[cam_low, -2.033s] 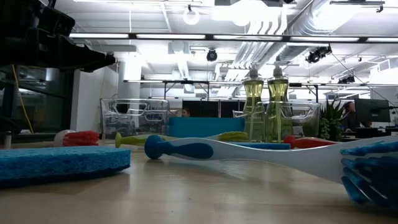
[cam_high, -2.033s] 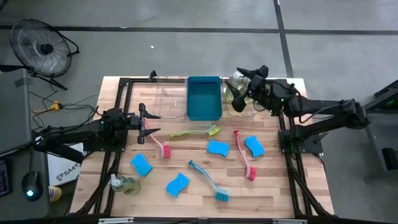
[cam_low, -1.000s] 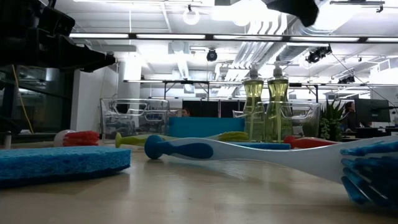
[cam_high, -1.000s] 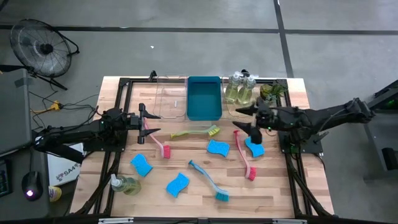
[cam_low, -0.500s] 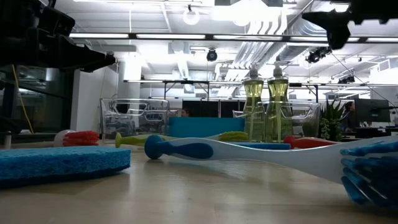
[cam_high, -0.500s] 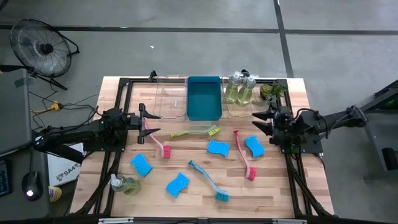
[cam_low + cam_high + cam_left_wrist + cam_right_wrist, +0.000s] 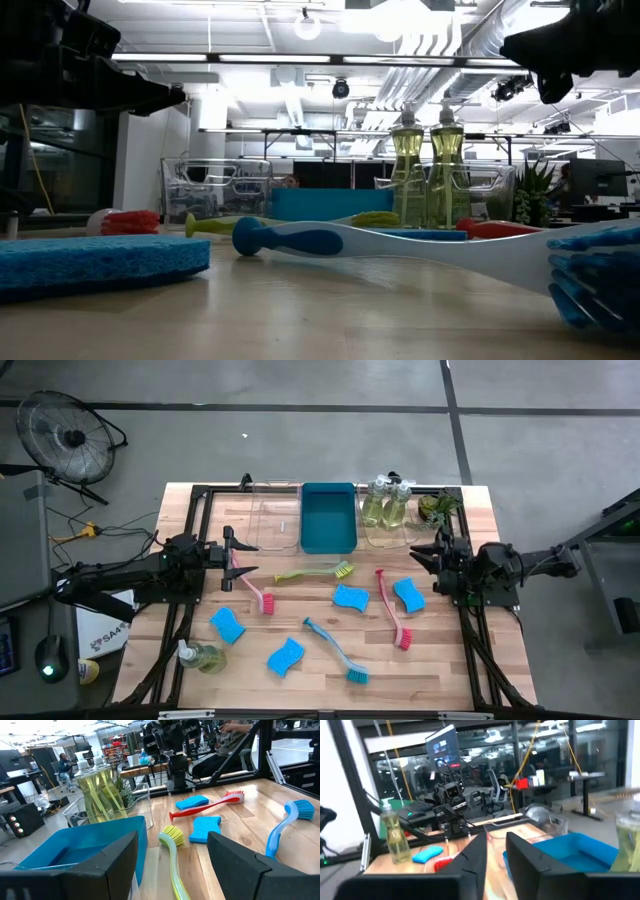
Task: Pick & Place Kitchen Sink Supplies
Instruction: Put the green dish soap into the right transparent bin
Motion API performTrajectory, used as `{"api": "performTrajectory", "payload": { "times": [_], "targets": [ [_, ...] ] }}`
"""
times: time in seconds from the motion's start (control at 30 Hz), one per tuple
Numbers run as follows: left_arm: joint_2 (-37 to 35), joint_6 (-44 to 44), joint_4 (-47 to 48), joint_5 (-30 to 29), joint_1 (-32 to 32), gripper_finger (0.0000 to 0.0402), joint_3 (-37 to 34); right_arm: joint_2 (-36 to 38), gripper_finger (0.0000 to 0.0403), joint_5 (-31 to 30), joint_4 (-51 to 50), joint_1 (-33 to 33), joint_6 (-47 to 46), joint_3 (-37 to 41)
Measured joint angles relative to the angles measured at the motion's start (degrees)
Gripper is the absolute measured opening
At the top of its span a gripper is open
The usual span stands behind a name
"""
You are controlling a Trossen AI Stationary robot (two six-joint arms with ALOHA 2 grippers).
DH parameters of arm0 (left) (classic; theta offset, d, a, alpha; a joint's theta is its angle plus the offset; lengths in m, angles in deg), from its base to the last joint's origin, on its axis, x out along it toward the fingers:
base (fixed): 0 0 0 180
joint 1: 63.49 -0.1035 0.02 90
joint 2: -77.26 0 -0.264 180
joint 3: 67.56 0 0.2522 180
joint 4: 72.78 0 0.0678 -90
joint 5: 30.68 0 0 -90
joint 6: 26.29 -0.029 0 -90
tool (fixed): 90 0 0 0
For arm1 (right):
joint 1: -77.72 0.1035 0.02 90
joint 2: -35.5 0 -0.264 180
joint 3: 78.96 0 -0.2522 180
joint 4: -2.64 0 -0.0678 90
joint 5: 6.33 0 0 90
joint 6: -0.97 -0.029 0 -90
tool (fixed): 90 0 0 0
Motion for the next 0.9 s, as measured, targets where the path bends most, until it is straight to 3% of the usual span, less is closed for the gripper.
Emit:
{"api": "performTrajectory", "payload": {
  "times": [0.17,0.53,0.9],
  "targets": [
    [-0.01,0.0,-0.02,0.02,0.0,0.0234,0.0,2.74,0.0005,7.08,-4.85,-2.8,2.44,0.86],
    [0.01,0.0,0.0,0.0,0.0,0.0234,0.0,2.74,0.0003,14.38,-10.07,-5.92,4.98,0.75],
    [-0.01,0.0,-0.01,0.01,0.0,0.0234,0.0,2.69,0.0001,14.46,-12.4,-5.92,3.0,3.04]
  ]
}}
